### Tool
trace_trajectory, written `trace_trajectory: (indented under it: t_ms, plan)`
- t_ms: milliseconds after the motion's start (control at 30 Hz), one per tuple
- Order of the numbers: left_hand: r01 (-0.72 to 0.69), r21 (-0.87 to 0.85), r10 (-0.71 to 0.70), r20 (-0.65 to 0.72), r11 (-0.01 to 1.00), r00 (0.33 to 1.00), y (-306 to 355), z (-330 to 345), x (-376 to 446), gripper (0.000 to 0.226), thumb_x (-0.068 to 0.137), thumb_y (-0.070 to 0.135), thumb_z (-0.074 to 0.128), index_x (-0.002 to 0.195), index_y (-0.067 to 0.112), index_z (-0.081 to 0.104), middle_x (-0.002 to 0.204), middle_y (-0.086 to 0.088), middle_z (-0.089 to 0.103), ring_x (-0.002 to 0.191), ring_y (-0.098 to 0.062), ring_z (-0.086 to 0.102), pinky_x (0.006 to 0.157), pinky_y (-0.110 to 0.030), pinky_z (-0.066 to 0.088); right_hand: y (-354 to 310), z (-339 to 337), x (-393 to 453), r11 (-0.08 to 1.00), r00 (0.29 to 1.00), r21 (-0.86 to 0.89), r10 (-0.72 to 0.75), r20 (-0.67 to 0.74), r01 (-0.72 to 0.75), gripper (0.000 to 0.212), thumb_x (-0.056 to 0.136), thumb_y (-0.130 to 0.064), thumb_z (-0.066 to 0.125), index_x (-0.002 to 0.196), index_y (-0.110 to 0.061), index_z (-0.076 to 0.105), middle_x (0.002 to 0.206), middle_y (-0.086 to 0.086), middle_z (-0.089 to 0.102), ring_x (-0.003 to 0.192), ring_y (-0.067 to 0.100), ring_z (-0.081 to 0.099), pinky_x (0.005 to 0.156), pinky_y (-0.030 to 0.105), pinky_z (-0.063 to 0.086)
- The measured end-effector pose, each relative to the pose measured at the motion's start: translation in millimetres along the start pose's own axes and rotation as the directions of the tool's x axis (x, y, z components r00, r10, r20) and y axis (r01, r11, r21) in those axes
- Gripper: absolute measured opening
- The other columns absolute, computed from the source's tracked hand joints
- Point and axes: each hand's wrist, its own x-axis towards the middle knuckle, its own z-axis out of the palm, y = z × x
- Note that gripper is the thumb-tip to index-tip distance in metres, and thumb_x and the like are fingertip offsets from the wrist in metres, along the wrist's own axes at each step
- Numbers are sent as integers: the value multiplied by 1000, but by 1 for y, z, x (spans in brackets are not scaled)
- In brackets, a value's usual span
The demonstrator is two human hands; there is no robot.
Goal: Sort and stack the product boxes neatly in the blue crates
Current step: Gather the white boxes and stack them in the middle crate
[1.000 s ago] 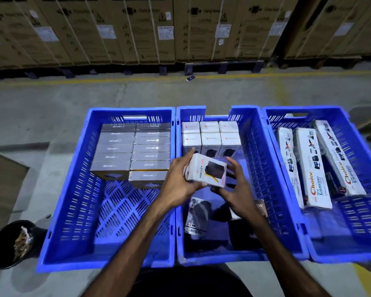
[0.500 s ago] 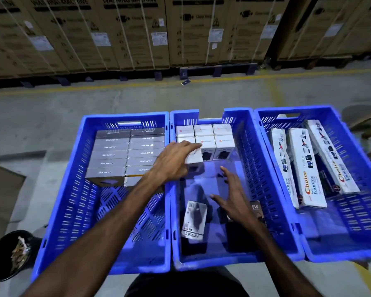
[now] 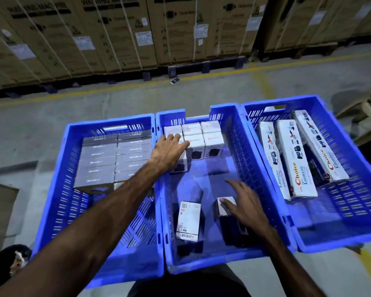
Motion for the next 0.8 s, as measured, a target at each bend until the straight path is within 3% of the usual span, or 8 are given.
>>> trace_trajectory:
  t_ms: [133,267,400,533,633,700,733,800]
  plan:
    - [44,46,-47,70,998,996,16,6,3,71,84,15,77,145,22,41,136,-12,54,120,-33,60,98,-45,44,6,-3,-2,998,997,-56,5,83,-1,82,88,-63,65,159,-35,35,152,2,48,142,28,45,117,48,26]
    - [61,55,-65,80,997,995,21,10,5,73,86,7,74,147,17,36,132,-11,57,114,-32,63,99,-45,45,4,-11,-1,991,977,-132,-2,214,31,104,82,-66,76,165,-39,19,162,2,35,150,26,33,123,54,14]
    - [104,74,-108,61,992,992,23,14,6,73,85,5,75,144,18,35,120,-7,64,107,-30,67,96,-42,45,4,-14,0,965,946,-251,4,323,81,108,83,-53,81,165,-40,11,164,2,28,153,25,29,124,59,10]
    - [116,81,-119,26,990,993,24,16,5,70,87,3,69,146,19,33,122,-8,66,111,-30,64,97,-41,45,4,-10,2,932,949,-333,-32,314,142,91,87,-33,74,161,-39,22,153,-4,39,145,25,39,118,56,20]
    - [117,14,-117,-2,993,993,24,15,-1,77,83,13,76,146,20,33,124,-8,65,114,-30,60,93,-41,45,10,-12,8,980,970,-177,-45,238,89,82,84,-48,77,154,-38,36,148,-7,49,138,21,48,111,47,29]
    - [113,-129,-115,-4,985,993,30,11,-13,85,81,33,85,148,19,35,129,-10,64,118,-32,60,94,-44,47,8,-18,11,998,986,60,-43,161,34,76,79,-49,82,145,-38,47,138,-8,58,124,17,58,97,37,43]
    - [116,-296,-128,-23,948,991,37,12,-23,85,81,39,86,148,19,38,131,-11,64,120,-33,60,95,-45,48,7,-20,12,980,993,197,-36,117,12,70,77,-49,84,138,-40,51,130,-10,62,115,15,62,91,35,48]
    - [114,-695,-227,-72,710,971,54,12,-48,74,84,38,83,145,23,45,135,-8,64,122,-27,60,99,-42,51,-1,-25,13,906,997,421,12,71,-41,58,78,-47,88,127,-42,57,121,-12,66,107,9,65,87,32,54]
